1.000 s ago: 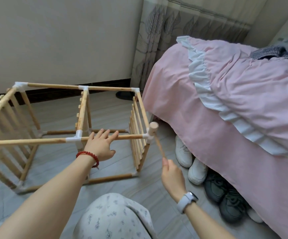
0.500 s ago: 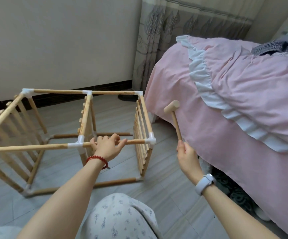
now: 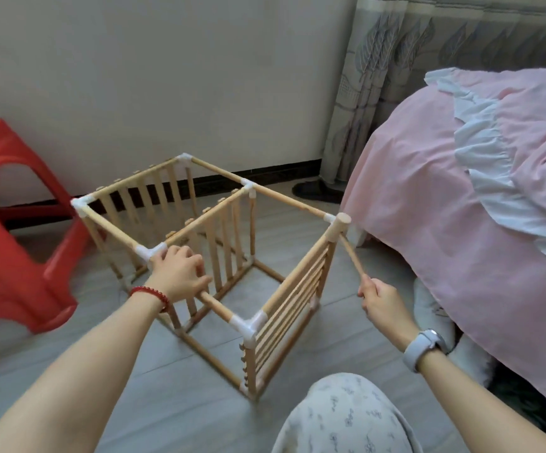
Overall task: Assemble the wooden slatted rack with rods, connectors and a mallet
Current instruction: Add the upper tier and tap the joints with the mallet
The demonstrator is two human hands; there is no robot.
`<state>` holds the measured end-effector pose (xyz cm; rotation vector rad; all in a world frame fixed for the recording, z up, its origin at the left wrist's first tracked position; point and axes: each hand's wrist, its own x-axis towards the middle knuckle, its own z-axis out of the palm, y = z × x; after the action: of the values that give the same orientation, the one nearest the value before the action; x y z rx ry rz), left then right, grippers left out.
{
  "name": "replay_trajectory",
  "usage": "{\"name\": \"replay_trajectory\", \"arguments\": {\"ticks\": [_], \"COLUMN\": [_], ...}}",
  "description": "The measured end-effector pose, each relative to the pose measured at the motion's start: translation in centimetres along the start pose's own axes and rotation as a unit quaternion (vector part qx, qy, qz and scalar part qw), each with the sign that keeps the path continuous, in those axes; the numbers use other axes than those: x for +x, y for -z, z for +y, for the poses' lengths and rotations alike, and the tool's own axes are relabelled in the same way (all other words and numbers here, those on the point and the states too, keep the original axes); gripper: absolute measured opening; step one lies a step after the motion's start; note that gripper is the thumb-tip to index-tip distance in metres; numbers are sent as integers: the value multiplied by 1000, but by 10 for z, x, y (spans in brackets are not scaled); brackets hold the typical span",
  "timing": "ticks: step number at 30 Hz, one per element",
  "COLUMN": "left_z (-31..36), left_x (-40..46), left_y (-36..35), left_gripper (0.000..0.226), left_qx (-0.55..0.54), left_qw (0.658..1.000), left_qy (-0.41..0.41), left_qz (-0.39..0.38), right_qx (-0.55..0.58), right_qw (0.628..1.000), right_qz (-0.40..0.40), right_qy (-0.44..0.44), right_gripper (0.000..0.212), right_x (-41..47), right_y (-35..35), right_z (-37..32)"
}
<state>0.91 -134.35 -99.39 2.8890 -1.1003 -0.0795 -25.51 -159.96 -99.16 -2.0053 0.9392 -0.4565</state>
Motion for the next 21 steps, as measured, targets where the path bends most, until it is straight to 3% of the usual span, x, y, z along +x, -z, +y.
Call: {"name": "replay_trajectory", "arguments": {"ticks": [3,5,8,11,14,16,18,21], "left_z": [2,45,134,161,150,132,101,62], "left_x": [-2,-3,-12,-19,-15,-12,-13,-17], "left_y": [8,12,-7,-29,-29,-26,-31,-38], "left_gripper": [23,28,40,25,28,32,34,38], "left_qx": [80,-25,-156,-81,-55,-53,-54,-32], "left_qw": [995,998,986,996,994,991,989,985], "left_qy": [64,51,-22,-12,-16,-31,-55,-84], "left_qz": [-12,3,-51,39,98,117,125,149], "right_qx": [-41,-84,-142,-94,-40,-81,-190,-211], "right_qw": [998,995,988,984,974,984,979,973], "right_qz": [-23,-25,3,85,131,80,1,9], "right_qy": [29,38,65,126,183,138,74,96], "right_gripper": [39,38,32,34,38,36,34,36], "right_x": [7,15,29,32,30,30,28,24], "right_y": [-5,-2,18,50,69,63,52,48], "right_z": [-14,-25,-54,-90,-103,-90,-67,-63]}}
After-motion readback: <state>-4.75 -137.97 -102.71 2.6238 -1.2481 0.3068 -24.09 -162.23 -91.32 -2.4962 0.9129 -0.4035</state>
